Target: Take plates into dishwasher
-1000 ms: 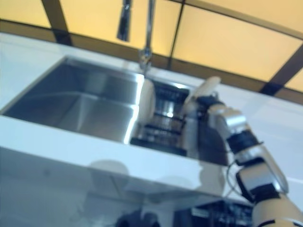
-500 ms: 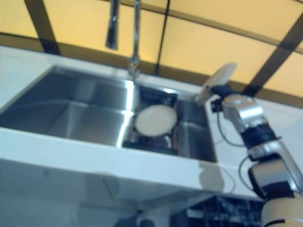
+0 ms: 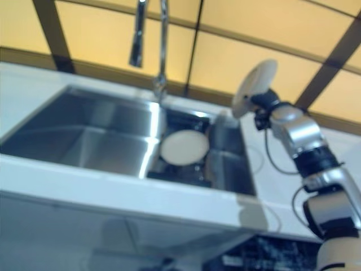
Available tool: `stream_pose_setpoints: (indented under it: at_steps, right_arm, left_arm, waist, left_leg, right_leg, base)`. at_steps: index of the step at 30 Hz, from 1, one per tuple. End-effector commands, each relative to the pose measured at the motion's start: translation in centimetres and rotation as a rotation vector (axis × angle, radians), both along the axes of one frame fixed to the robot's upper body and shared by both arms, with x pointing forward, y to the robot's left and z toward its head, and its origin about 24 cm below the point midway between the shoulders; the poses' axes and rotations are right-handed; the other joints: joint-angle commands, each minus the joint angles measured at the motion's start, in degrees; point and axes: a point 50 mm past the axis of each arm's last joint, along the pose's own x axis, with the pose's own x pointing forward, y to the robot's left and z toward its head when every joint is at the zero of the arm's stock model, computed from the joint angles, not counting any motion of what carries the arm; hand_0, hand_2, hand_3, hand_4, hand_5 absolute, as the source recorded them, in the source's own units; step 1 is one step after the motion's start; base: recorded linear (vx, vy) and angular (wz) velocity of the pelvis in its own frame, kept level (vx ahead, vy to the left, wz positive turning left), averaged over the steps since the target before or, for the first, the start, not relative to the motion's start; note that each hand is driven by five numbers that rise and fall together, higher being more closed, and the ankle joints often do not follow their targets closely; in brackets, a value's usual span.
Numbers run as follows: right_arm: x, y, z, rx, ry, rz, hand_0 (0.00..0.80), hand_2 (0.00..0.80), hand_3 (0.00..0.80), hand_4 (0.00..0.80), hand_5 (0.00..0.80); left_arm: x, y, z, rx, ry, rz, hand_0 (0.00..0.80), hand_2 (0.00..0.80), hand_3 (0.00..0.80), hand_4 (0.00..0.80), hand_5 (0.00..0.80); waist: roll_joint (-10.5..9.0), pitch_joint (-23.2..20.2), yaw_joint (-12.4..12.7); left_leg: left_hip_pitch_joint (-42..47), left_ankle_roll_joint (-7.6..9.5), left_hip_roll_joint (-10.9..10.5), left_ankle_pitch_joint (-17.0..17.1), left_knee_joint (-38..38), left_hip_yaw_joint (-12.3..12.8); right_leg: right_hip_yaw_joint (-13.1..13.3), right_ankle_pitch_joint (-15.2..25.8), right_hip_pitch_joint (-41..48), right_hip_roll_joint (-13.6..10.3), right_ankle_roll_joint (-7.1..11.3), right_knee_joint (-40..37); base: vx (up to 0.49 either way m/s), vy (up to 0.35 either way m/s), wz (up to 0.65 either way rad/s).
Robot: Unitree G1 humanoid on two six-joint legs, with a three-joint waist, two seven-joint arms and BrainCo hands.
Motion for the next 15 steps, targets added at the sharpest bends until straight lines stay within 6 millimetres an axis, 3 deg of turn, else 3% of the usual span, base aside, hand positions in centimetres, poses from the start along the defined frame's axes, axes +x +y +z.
stream_pose_setpoints:
  at_steps: [1, 15]
  right_arm:
    - [-1.2, -1.8, 6.5, -0.173, -0.195, -0.016, 0.800, 0.800, 0.800, 0.800, 0.800]
    - [-4.6, -7.9, 7.0, -0.309, -0.141, -0.075, 0.800, 0.800, 0.800, 0.800, 0.800]
  left_arm:
    - [-0.2, 0.5, 0.1, 0.028, 0.037, -0.064, 0.000, 0.000, 0.000, 0.000, 0.000]
    - [0.0, 0.8, 0.2, 0.037, 0.051, -0.111, 0.000, 0.000, 0.000, 0.000, 0.000]
  waist:
    - [1.57, -3.37, -1.15]
    - [1.24, -4.66, -6.32]
  left_leg:
    - [1.18, 3.10, -0.72, -5.72, -0.12, 3.33]
    - [1.99, 3.01, -0.03, -6.51, -0.12, 7.51]
  right_leg:
    - [0.77, -1.80, -1.51, 1.61, 2.23, 2.68]
    - [5.94, 0.08, -2.15, 3.34, 2.95, 1.78]
  base:
    - [-0.017, 0.002, -0.31]
    - [-0.018, -0.005, -0.22]
